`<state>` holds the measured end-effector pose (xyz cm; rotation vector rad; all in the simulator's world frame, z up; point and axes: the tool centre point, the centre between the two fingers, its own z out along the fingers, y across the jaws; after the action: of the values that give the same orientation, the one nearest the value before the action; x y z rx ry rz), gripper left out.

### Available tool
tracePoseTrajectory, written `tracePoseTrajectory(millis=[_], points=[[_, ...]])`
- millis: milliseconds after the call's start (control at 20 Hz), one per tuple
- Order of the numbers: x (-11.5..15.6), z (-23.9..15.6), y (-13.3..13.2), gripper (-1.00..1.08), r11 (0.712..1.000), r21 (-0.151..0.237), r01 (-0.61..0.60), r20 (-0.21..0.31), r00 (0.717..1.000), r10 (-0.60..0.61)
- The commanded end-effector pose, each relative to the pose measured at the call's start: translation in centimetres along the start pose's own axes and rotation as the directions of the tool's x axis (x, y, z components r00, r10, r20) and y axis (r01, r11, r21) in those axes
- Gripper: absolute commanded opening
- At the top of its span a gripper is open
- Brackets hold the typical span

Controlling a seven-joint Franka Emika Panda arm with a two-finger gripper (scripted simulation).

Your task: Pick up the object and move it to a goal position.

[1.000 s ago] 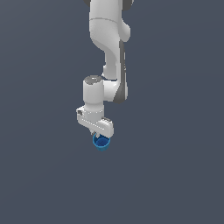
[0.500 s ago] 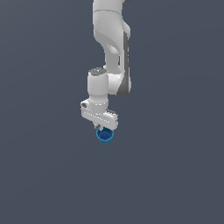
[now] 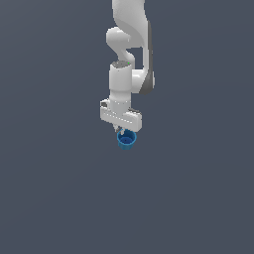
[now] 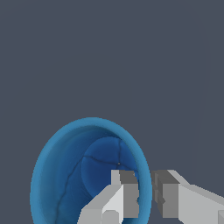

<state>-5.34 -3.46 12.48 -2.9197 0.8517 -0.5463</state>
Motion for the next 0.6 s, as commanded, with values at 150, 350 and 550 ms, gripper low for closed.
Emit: tracePoseTrajectory(millis=[150, 350, 550], points=[[-2.0, -2.3, -0.4, -1.0, 1.0, 0.003, -0.001, -0.002, 1.0, 0.001], [-2.9, -3.2, -0.5, -1.0, 1.0, 0.002, -0.001, -0.002, 1.0, 0.001], [-3.5, -3.8, -0.6, -1.0, 1.0, 0.0, 0.0, -0.003, 1.0, 0.0]])
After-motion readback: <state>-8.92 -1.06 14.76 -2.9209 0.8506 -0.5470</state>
